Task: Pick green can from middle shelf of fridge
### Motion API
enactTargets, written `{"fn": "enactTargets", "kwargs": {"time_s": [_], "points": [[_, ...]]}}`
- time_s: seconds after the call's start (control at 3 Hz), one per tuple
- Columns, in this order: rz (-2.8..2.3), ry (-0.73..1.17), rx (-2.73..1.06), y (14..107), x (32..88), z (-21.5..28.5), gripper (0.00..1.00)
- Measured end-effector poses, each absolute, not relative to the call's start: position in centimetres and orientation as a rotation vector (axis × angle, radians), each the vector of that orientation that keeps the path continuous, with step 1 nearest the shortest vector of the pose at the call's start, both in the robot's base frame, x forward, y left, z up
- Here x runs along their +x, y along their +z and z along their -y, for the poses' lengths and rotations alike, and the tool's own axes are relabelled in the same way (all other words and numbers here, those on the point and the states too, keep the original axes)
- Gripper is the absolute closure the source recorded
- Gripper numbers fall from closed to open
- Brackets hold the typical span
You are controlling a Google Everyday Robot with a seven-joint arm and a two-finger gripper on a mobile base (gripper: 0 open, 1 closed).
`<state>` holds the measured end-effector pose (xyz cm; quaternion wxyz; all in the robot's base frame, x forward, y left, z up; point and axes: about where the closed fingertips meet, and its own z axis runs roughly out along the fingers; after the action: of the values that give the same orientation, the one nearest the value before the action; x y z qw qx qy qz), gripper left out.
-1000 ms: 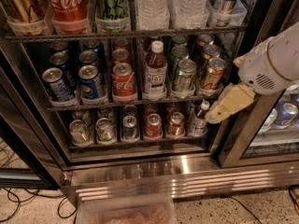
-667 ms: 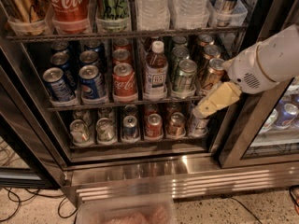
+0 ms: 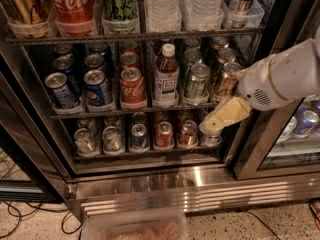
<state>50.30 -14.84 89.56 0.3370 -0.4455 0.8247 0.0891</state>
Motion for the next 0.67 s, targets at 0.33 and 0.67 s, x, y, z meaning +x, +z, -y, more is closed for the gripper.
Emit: {"fn": "enactTargets", "kwargs": {"time_s": [0.33,0.67], "points": [[-2.122,0.16,-1.084,88.8,49.4,12.8,0.0],[-2.122,0.113,-0.939,87.9,48.9,11.6,0.0]]}}
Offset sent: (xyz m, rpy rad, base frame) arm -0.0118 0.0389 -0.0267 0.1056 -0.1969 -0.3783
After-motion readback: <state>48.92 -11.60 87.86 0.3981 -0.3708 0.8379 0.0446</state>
